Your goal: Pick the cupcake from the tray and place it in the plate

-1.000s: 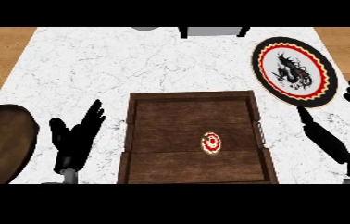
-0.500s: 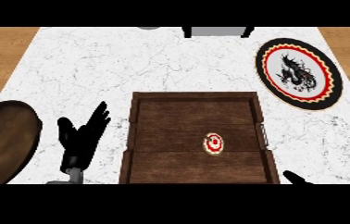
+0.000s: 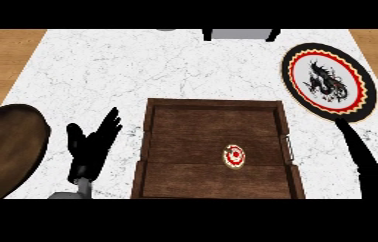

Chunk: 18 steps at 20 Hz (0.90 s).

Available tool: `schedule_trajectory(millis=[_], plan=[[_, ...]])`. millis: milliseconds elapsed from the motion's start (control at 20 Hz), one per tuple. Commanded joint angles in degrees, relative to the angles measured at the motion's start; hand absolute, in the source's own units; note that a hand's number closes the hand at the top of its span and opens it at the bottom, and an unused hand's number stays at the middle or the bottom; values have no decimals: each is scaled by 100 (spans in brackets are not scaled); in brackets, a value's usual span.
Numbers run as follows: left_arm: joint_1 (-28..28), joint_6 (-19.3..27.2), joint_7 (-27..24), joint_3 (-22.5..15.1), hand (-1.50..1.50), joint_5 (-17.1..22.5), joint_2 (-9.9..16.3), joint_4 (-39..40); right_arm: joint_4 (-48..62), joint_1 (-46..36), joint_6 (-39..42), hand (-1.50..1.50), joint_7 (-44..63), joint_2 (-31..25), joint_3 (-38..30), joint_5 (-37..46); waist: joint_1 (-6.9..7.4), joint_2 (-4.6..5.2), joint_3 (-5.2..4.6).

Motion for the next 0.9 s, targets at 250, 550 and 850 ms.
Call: schedule_trajectory(millis=[250,550,850], plan=[[51,-43,-461,55,0,-112,-122,364,1009,-1666,909,-150,1707,1298,1253,1508,-51,-14,12],[366,22,-192,-90,0,-148,-198,-108,1623,-1420,839,-150,1780,2078,1728,1907,-65,-24,16],[466,-162,-220,105,0,-34,-90,-203,2094,-1670,1036,-150,1477,2472,1344,1752,-68,-21,18]])
